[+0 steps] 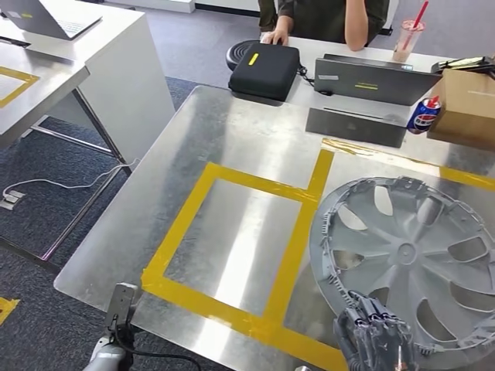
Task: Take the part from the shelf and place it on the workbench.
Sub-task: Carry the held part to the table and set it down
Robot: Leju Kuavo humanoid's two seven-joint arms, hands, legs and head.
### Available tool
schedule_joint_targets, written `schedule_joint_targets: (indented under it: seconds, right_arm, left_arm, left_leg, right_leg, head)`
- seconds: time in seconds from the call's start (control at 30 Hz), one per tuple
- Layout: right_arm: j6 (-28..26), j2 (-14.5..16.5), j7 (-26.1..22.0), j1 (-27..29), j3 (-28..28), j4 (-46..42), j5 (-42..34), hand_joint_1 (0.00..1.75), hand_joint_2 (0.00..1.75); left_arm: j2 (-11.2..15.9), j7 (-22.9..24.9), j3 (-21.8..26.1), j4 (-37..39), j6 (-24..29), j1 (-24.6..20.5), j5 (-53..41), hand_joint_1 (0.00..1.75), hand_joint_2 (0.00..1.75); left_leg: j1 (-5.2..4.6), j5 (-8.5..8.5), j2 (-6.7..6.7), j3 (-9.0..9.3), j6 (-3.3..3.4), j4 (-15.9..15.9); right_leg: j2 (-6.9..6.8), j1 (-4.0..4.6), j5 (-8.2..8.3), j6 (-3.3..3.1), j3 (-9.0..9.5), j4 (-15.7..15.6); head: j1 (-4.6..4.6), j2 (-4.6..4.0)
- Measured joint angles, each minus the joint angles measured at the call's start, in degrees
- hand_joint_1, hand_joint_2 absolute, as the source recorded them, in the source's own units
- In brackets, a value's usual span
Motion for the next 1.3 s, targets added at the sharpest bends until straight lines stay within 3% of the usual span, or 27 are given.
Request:
schedule_joint_targets:
  seconds: [0.07,0.1,0.13,0.2,0.27,0.33,0.4,0.47,0.53,0.6,0.63,0.7,0.77,0.8,0.93,1.03,1.13,1.3]
  right_arm:
    - [0.00,-0.01,-0.04,-0.32,0.08,0.12,0.01,1.75,1.75]
    - [0.00,-0.02,-0.05,-0.39,0.10,0.19,0.00,1.75,1.75]
    - [0.00,-0.02,-0.04,-0.41,0.11,0.25,-0.01,1.75,1.75]
    - [0.01,-0.03,-0.04,-0.44,0.13,0.34,-0.01,1.75,1.75]
    - [0.02,-0.08,-0.03,-0.47,0.13,0.41,-0.02,1.75,1.75]
    - [0.02,-0.13,-0.03,-0.42,0.20,0.46,-0.03,1.75,1.75]
    - [0.02,-0.17,-0.05,-0.30,0.40,0.51,-0.03,1.75,1.75]
    - [0.02,-0.26,-0.06,-0.20,0.56,0.55,-0.03,1.75,1.75]
    - [0.02,-0.33,-0.06,-0.17,0.64,0.61,-0.03,1.75,1.75]
    - [0.03,-0.39,-0.06,-0.15,0.78,0.69,-0.04,1.75,1.75]
    - [0.03,-0.41,-0.05,-0.14,0.85,0.72,-0.04,1.75,1.75]
    - [0.02,-0.44,-0.04,-0.19,0.93,0.74,-0.05,1.75,1.75]
    - [0.02,-0.45,-0.05,-0.29,0.97,0.79,-0.05,1.75,1.75]
    - [0.02,-0.45,-0.05,-0.34,0.99,0.82,-0.05,1.75,1.75]
    - [0.02,-0.47,0.00,-0.41,1.01,0.84,-0.07,1.75,1.75]
    - [0.04,-0.49,0.02,-0.49,1.02,0.84,-0.08,1.75,1.75]
    - [0.33,-0.50,0.44,-0.22,1.09,0.84,-0.49,1.75,1.75]
    - [0.37,-0.56,1.71,0.72,1.43,0.84,-0.47,1.75,1.75]
  left_arm:
    - [0.10,0.01,0.01,0.00,0.00,0.17,0.00,0.00,1.75]
    - [0.13,0.02,0.01,0.00,0.00,0.18,0.00,0.00,1.75]
    - [0.13,0.02,0.01,0.00,0.00,0.16,0.00,0.00,1.75]
    - [0.16,0.03,-0.01,0.00,0.01,-0.03,-0.01,0.00,1.75]
    - [0.14,0.10,-0.02,0.00,0.02,-0.42,-0.02,0.00,1.75]
    - [0.04,0.29,-0.04,0.00,0.04,-0.62,-0.04,0.00,1.75]
    - [-0.11,0.42,-0.04,0.00,0.08,-0.63,-0.07,0.00,1.75]
    - [-0.19,0.43,-0.03,0.00,0.10,-0.74,-0.05,0.00,1.75]
    - [-0.18,0.43,-0.03,0.01,0.10,-0.76,-0.04,0.00,1.75]
    - [-0.24,0.44,-0.03,0.02,0.10,-0.70,-0.04,0.00,1.75]
    - [-0.26,0.44,-0.03,0.02,0.09,-0.68,-0.04,0.00,1.75]
    - [-0.26,0.43,-0.03,0.02,0.09,-0.67,-0.03,0.00,1.75]
    - [-0.19,0.42,-0.03,0.02,0.09,-0.69,-0.03,0.00,1.75]
    - [-0.14,0.42,-0.03,0.02,0.09,-0.67,-0.02,0.00,1.75]
    - [0.00,0.43,-0.01,0.02,0.09,-0.50,0.00,0.00,1.75]
    - [-0.01,0.37,-0.01,0.02,-0.14,-0.40,0.00,0.00,1.75]
    - [-0.03,-0.97,-0.01,0.02,-3.99,-0.28,0.74,0.00,1.75]
    - [0.50,-1.70,-0.01,0.01,-9.03,-0.17,2.40,0.00,1.75]
  left_leg:
    - [0.00,-2.94,0.00,-3.24,0.07,2.94]
    - [0.00,-2.62,0.00,-3.74,0.18,2.49]
    - [0.00,-1.07,0.00,-3.28,0.33,0.47]
    - [-0.07,2.95,-0.06,-0.37,0.79,-6.46]
    - [-0.23,4.00,-0.06,1.75,1.08,-11.26]
    - [-0.38,4.16,0.03,1.88,1.48,-12.12]
    - [-0.13,6.14,0.28,1.90,2.27,-12.45]
    - [0.20,7.41,0.60,1.94,2.86,-12.63]
    - [0.23,7.61,0.76,1.80,3.05,-12.62]
    - [0.27,7.65,0.79,1.73,3.02,-12.59]
    - [0.33,7.62,0.78,1.76,2.95,-12.56]
    - [0.40,7.43,0.70,1.97,2.61,-12.52]
    - [0.21,7.16,0.54,2.12,2.03,-12.45]
    - [0.07,7.10,0.47,2.14,1.94,-12.43]
    - [-0.07,7.35,0.34,2.12,3.12,-12.86]
    - [0.06,7.33,0.35,2.17,2.11,-13.35]
    - [0.23,7.51,0.36,2.10,1.12,-13.41]
    - [-0.16,7.47,0.44,1.93,2.02,-13.25]
  right_leg:
    - [-0.05,0.04,-0.19,-0.17,0.12,-0.13]
    - [-0.01,0.05,-0.22,-0.17,0.12,-0.13]
    - [0.04,0.05,-0.15,-0.10,0.11,-0.13]
    - [0.23,0.10,0.17,0.20,0.06,-0.06]
    - [0.51,0.14,0.52,0.74,-0.12,-0.11]
    - [0.77,0.07,0.90,1.48,-0.22,-0.53]
    - [1.01,0.04,0.63,2.15,-0.61,0.02]
    - [1.16,0.03,-2.38,2.64,-2.29,4.47]
    - [1.17,-0.01,-6.70,3.11,-4.83,11.88]
    - [1.16,-0.04,-8.14,3.42,-5.35,15.26]
    - [1.14,-0.08,-7.42,3.50,-4.08,13.81]
    - [1.03,-0.19,-5.04,3.62,0.57,6.60]
    - [1.11,-0.23,-3.93,3.15,3.89,1.19]
    - [1.17,-0.23,-3.97,2.86,4.34,0.41]
    - [1.24,-0.21,-3.76,2.32,4.30,0.19]
    - [1.26,0.01,-3.87,1.89,4.22,0.19]
    - [1.29,0.15,-3.78,1.62,4.15,0.16]
    - [1.43,-0.30,-3.26,2.29,4.24,-0.36]
  head:
    - [0.01,0.00]
    - [0.00,0.00]
    - [0.01,0.00]
    - [0.00,0.00]
    - [0.06,0.00]
    - [0.03,0.00]
    - [0.03,-0.01]
    - [0.25,-0.01]
    - [0.39,-0.01]
    - [0.38,-0.02]
    - [0.37,-0.02]
    - [0.39,-0.01]
    - [0.34,-0.01]
    - [0.29,-0.01]
    - [0.23,-0.02]
    - [0.24,-0.02]
    - [0.27,-0.01]
    - [0.23,-0.01]
